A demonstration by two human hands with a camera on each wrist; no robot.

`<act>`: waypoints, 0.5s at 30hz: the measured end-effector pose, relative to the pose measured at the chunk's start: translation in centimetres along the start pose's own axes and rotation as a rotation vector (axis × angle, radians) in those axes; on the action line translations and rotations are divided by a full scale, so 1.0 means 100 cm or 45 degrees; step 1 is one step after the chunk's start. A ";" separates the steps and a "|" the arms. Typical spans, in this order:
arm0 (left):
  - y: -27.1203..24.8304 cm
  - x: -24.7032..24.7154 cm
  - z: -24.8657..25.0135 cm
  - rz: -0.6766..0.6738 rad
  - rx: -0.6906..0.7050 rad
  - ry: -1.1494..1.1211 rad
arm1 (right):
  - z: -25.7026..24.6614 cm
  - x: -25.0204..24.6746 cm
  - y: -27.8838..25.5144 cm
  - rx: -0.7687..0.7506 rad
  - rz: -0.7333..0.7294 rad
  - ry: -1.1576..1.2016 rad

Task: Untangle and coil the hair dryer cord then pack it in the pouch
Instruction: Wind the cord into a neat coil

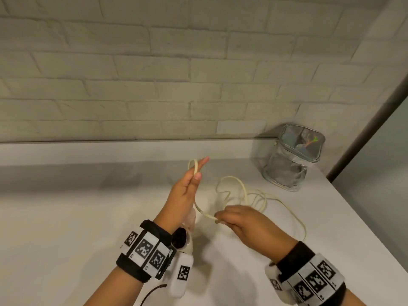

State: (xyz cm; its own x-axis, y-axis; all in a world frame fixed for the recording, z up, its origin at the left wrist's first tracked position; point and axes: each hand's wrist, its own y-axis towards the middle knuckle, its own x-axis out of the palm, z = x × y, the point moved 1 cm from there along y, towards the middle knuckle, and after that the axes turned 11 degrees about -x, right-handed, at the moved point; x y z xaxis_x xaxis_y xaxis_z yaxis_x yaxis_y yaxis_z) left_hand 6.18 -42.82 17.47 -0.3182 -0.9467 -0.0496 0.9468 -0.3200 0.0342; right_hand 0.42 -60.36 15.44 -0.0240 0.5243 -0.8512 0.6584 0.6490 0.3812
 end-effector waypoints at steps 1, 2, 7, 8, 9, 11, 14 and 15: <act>-0.001 0.004 0.001 -0.027 -0.026 0.019 | -0.003 -0.011 0.009 -0.085 0.043 -0.081; -0.003 0.006 0.003 -0.059 -0.062 0.042 | -0.005 -0.022 0.017 -0.139 0.101 -0.136; -0.016 0.008 0.009 -0.153 -0.180 -0.106 | -0.003 -0.069 0.054 -0.039 0.336 -0.279; -0.018 0.006 0.007 -0.192 -0.176 -0.130 | 0.002 -0.070 0.059 0.055 0.365 -0.217; -0.019 0.004 0.007 -0.242 -0.167 -0.107 | 0.007 -0.070 0.064 0.156 0.395 -0.080; -0.022 0.002 0.007 -0.285 -0.138 -0.037 | 0.018 -0.068 0.071 0.281 0.429 0.279; -0.026 -0.002 0.006 -0.247 -0.132 -0.075 | 0.033 -0.062 0.074 0.272 0.339 0.655; -0.027 -0.004 0.005 -0.238 -0.131 -0.115 | 0.039 -0.059 0.071 0.271 0.327 0.784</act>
State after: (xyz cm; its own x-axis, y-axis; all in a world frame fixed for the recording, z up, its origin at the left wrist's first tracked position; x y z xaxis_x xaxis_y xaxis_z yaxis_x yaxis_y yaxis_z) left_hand 3.72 -41.54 17.88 -0.4870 -0.8723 0.0442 0.8695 -0.4890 -0.0696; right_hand 8.10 -61.02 21.79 -0.2282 0.9045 -0.3603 0.8318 0.3735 0.4107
